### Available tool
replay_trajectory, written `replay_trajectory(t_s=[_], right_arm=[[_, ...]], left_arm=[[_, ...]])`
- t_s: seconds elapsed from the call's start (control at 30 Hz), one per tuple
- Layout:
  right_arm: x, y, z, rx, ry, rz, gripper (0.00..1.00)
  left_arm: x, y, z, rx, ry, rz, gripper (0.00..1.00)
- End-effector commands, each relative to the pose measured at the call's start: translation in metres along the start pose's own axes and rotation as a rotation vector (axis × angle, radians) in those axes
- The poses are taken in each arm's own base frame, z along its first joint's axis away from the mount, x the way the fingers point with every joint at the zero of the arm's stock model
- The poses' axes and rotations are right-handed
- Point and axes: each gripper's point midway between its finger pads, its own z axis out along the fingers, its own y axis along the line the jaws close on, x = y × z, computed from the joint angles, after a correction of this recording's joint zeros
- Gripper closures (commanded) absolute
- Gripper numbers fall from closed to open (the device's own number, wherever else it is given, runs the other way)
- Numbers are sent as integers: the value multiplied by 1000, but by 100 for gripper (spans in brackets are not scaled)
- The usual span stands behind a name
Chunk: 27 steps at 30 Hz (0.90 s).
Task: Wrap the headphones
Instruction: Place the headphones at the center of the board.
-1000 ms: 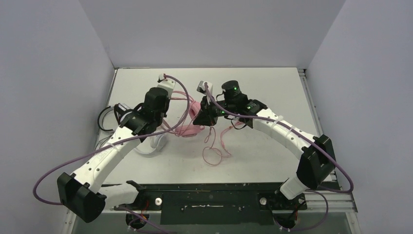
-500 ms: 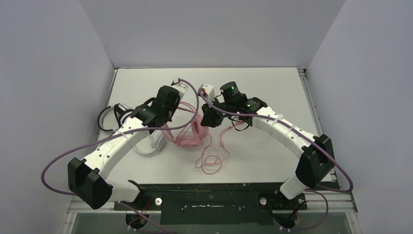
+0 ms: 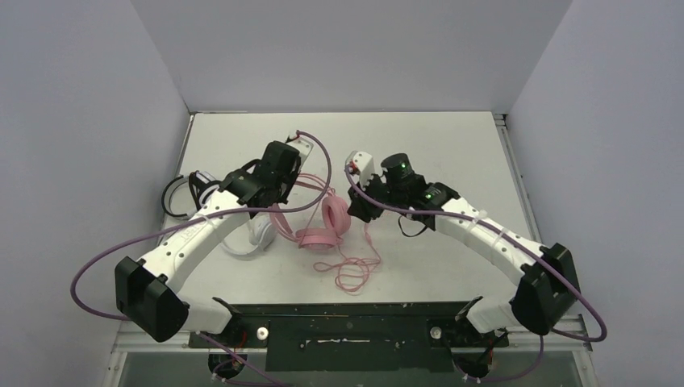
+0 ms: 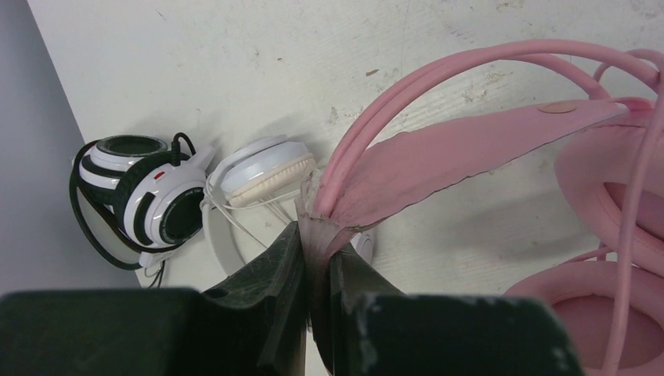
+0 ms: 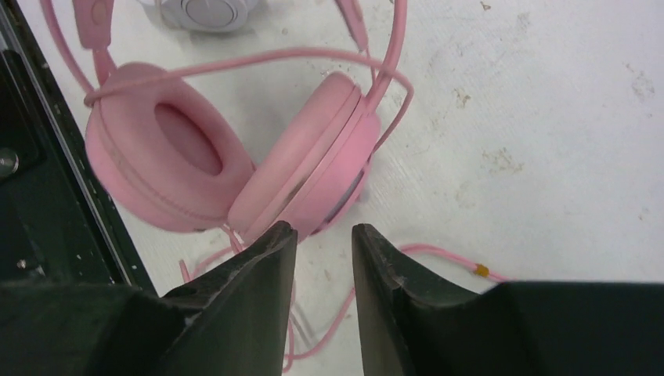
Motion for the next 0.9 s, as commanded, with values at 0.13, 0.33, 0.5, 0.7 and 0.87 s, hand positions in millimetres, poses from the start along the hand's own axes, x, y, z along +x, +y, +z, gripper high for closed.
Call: replay_trajectory(t_s=[0.13,0.33,0.5,0.7,0.87], right_arm=[[3,-9,-50,198,-215,83,48],[18,-16,-74,316,-418,236,0],[15,-20,-77,333,-508,319,0],[-7,-14,-73,266,-619,273,0],[-38,-17,-78,261,-756,149,0]], left_arm=[[-44,6,-9,54,-144,-275,100],[-66,22,-25,222,-193,-550,100],[-91,29,-65,313,-264,-626,100],[-127,44,-125,382,-382,-681,100],[-157,51,-163,443,-460,-708,100]])
